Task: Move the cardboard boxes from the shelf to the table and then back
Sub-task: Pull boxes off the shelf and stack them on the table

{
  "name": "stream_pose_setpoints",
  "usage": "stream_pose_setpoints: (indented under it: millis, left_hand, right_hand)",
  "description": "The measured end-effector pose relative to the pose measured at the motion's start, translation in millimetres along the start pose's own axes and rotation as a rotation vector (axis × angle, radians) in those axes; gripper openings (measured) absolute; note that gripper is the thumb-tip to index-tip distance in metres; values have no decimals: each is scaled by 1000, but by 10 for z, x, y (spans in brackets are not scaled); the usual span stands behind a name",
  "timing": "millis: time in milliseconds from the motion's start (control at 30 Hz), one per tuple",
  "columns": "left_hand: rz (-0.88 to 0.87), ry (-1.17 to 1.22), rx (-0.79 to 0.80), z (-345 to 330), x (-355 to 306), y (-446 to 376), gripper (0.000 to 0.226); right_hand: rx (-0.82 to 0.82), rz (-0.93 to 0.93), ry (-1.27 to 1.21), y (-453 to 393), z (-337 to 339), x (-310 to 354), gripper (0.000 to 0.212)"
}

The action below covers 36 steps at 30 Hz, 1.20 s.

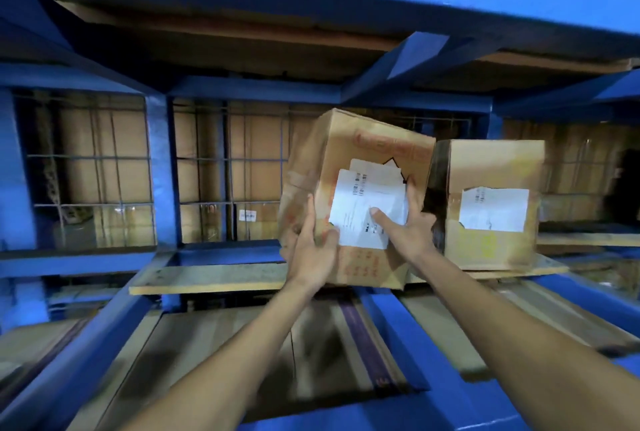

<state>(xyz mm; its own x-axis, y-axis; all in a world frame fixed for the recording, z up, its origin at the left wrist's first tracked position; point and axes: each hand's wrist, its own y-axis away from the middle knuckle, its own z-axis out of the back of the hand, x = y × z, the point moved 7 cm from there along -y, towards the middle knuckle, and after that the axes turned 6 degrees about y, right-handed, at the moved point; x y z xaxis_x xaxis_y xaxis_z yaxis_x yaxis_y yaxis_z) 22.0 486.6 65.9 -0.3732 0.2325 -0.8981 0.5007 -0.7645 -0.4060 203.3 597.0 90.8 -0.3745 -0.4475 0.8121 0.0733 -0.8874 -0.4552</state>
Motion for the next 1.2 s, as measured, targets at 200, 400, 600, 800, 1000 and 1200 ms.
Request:
stream_pose_setpoints:
  millis: [200, 400, 600, 800, 1000, 1200]
  left_hand:
    - [-39, -444, -98, 552, -744, -50, 66]
    - [-163, -923, -25, 723, -1122, -11, 52]
    - [-248, -1105, 107, 595, -1034, 120, 56]
    - [-412, -1188, 64, 572, -806, 248, 56]
    - [-385, -1059, 42, 748, -770, 267, 43]
    - [-65, -466, -47, 1234, -595, 29, 21]
  right_hand:
    - [33, -261, -265, 436, -314, 223, 106]
    - [189, -442, -549, 1008, -778, 180, 124]
    - [357, -620, -713, 1377, -851, 21, 97]
    - [-91, -213, -158, 944, 122, 160, 66]
    - [64, -9, 138, 129, 564, 554, 57]
    - [572, -118, 345, 24, 281, 722, 62]
